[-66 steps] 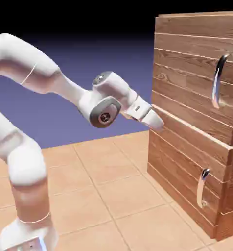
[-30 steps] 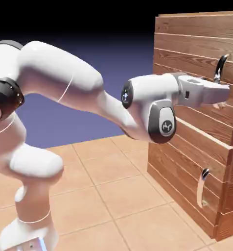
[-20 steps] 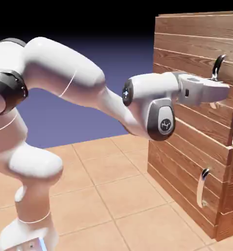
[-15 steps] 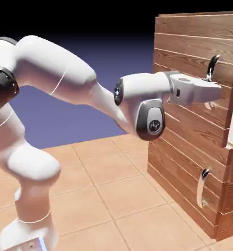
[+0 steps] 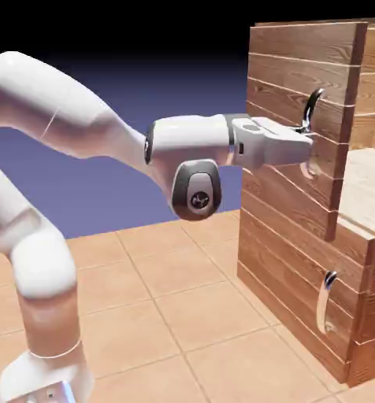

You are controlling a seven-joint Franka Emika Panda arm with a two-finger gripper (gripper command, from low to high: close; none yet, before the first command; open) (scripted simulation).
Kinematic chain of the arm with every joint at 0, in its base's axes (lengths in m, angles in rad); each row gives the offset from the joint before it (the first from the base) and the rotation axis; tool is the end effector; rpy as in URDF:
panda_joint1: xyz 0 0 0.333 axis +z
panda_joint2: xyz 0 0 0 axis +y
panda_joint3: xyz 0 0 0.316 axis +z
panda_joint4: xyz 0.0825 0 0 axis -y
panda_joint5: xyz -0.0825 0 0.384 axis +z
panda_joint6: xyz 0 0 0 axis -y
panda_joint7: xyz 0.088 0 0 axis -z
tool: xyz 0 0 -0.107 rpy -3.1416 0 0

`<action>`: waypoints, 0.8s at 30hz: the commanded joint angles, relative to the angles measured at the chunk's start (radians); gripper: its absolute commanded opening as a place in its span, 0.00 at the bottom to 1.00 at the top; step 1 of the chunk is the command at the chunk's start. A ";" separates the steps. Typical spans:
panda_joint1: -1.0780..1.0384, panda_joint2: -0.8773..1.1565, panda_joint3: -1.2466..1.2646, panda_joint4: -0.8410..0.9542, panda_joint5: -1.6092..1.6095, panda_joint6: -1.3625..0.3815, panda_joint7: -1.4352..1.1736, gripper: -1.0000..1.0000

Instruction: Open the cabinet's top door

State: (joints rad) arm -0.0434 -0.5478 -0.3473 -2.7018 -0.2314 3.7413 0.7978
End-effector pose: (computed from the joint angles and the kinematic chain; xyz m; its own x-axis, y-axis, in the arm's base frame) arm 0.3553 -0.1415 0.5812 -0.1486 -0.6913 0.7071 -0.1480 -0.6915 -0.7071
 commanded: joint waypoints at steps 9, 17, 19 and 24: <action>-0.277 -0.153 0.313 -0.132 0.188 -0.034 -0.001 0.00; -0.542 -0.169 0.432 -0.125 -0.118 -0.016 0.337 0.00; -0.606 -0.181 0.459 -0.123 -0.194 -0.010 0.424 0.00; -0.781 -0.262 0.549 -0.136 -0.352 -0.003 0.641 0.00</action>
State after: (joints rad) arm -0.8240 -0.8097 0.2013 -2.8372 -0.5850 3.7385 1.4396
